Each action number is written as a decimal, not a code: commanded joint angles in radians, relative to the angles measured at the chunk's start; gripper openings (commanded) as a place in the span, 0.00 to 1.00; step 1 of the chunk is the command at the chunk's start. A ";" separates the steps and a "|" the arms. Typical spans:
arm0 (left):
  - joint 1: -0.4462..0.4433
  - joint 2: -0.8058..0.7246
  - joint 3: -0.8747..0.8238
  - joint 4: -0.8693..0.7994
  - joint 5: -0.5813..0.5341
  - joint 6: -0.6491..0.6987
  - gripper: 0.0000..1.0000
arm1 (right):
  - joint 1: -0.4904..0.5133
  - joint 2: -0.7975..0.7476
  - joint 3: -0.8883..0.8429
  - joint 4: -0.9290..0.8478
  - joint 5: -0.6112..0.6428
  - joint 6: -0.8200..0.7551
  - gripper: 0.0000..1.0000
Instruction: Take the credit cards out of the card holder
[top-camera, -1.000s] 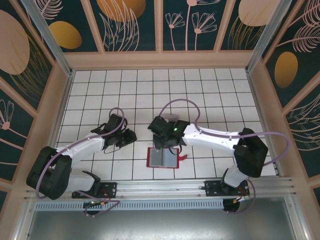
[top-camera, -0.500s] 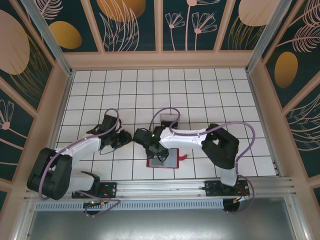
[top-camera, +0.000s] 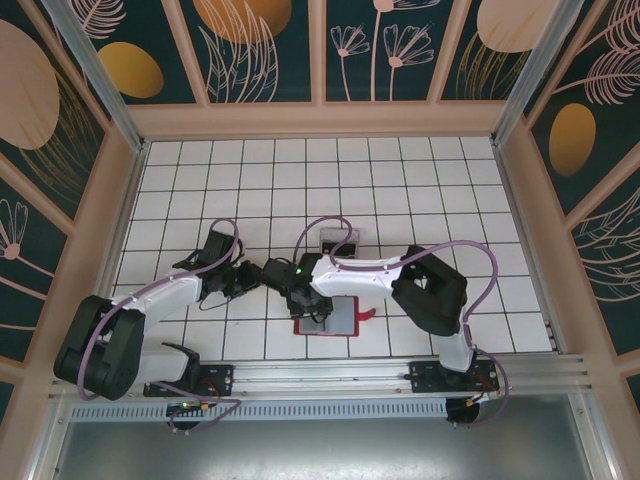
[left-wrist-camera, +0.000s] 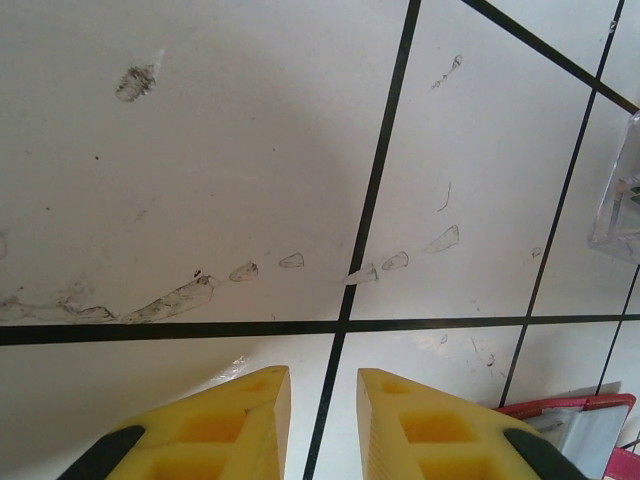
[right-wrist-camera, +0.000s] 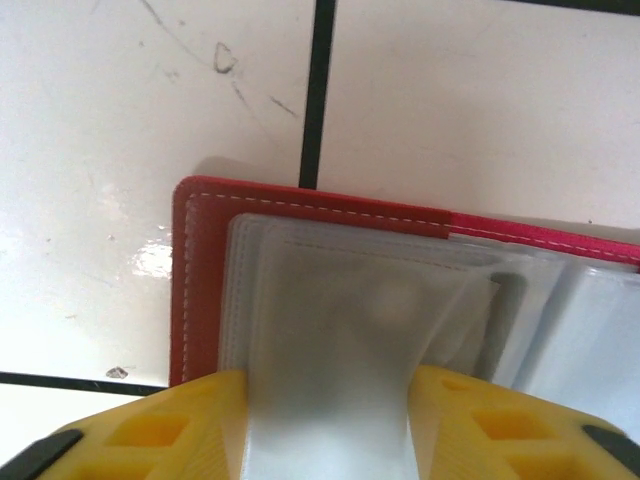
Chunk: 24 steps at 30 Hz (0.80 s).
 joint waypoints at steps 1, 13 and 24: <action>0.010 -0.004 -0.006 0.003 0.017 0.018 0.26 | 0.006 0.034 0.009 -0.037 0.018 -0.006 0.39; 0.010 -0.034 -0.012 -0.016 0.011 0.005 0.26 | 0.007 0.021 0.060 -0.011 0.021 -0.075 0.35; 0.010 -0.047 -0.004 -0.035 0.011 -0.004 0.26 | 0.006 -0.012 0.006 0.009 0.015 -0.082 0.24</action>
